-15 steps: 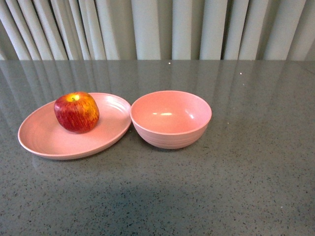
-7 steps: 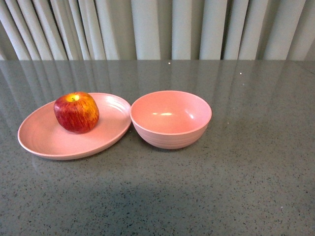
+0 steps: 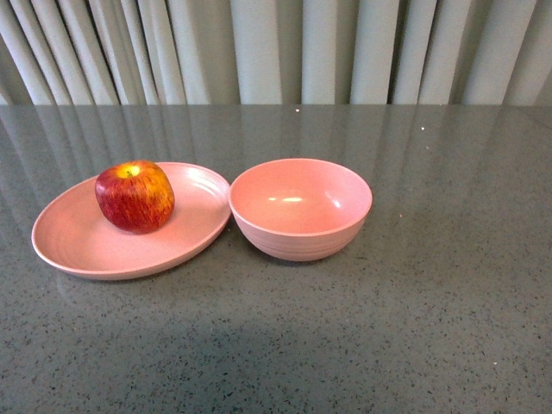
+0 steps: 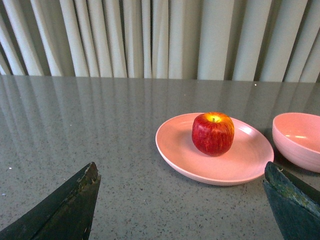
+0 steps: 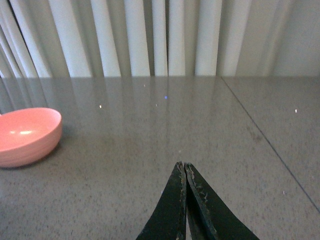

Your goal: Move apple from plate to bowl

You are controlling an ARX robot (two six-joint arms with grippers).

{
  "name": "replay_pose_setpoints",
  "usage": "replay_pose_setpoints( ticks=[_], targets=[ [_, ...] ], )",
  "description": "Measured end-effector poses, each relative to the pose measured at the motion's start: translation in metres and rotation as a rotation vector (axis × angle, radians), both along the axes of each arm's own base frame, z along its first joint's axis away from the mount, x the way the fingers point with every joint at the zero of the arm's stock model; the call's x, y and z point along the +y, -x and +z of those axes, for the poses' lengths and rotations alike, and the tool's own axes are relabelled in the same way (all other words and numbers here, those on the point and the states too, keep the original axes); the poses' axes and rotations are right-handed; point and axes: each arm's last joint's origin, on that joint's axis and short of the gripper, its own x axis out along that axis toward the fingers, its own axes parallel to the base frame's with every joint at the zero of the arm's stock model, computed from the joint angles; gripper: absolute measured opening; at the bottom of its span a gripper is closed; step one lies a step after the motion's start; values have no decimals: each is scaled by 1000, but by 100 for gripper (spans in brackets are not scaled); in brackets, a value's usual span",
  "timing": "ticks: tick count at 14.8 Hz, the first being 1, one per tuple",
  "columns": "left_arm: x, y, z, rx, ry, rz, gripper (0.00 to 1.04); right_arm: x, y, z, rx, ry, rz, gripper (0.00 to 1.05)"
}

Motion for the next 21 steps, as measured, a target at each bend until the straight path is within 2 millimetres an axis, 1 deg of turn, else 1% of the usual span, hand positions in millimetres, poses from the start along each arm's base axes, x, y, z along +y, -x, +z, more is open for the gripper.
replay_pose_setpoints(
  ticks=[5,6,8,9,11,12,13,14,15,21],
  targets=[
    [0,0,0,0,0,-1,98,0,0,1,-11,1,-1,2],
    [0,0,0,0,0,-2,98,0,0,1,-11,1,-1,22],
    [0,0,0,0,0,-2,98,0,0,1,-10,1,-1,40],
    [0,0,0,0,0,-2,98,0,0,1,-11,1,-1,53],
    [0,0,0,0,0,-2,98,0,0,1,-10,1,-1,75],
    [0,0,0,0,0,-1,98,0,0,1,-10,1,-1,82],
    [0,0,0,0,0,-2,98,0,0,1,-10,1,-1,96],
    [0,0,0,0,0,-2,98,0,0,1,-10,1,-1,99],
    [0,0,0,0,0,-2,98,0,0,1,-10,1,-1,97],
    [0,0,0,0,0,-2,98,0,0,1,-10,1,-1,98]
  ],
)
